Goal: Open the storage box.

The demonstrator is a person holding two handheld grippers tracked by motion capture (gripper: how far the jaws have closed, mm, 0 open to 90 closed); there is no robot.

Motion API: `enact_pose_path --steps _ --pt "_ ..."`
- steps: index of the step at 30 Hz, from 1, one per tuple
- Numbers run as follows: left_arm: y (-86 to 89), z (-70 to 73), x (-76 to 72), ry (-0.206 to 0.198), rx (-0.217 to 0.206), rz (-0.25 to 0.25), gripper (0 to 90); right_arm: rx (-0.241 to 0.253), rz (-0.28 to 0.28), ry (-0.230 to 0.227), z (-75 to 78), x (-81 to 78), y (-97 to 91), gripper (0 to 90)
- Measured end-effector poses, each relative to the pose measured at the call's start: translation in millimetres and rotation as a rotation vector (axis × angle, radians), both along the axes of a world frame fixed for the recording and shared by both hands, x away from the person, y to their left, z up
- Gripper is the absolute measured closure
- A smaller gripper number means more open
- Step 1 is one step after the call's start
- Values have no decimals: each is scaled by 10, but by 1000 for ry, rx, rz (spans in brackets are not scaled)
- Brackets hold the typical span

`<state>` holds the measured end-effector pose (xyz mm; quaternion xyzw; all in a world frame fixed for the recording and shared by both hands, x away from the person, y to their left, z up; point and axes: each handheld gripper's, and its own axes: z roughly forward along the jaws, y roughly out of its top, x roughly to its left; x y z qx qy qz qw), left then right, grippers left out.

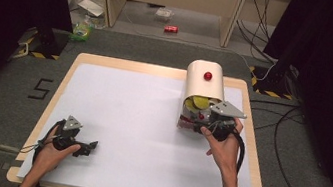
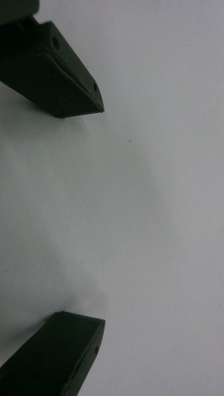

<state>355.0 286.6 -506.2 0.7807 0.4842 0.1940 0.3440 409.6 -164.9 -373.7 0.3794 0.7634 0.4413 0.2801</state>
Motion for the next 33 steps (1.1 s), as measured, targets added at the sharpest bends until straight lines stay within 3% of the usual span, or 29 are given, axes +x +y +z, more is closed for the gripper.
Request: enact_pose_path --steps 14,33 --pt "4 0 0 0 -1 -2 0 -55 17 22 23 -91 9 263" --pt "4 -1 0 -1 -2 -2 0 -37 46 42 7 -313 -47 284"
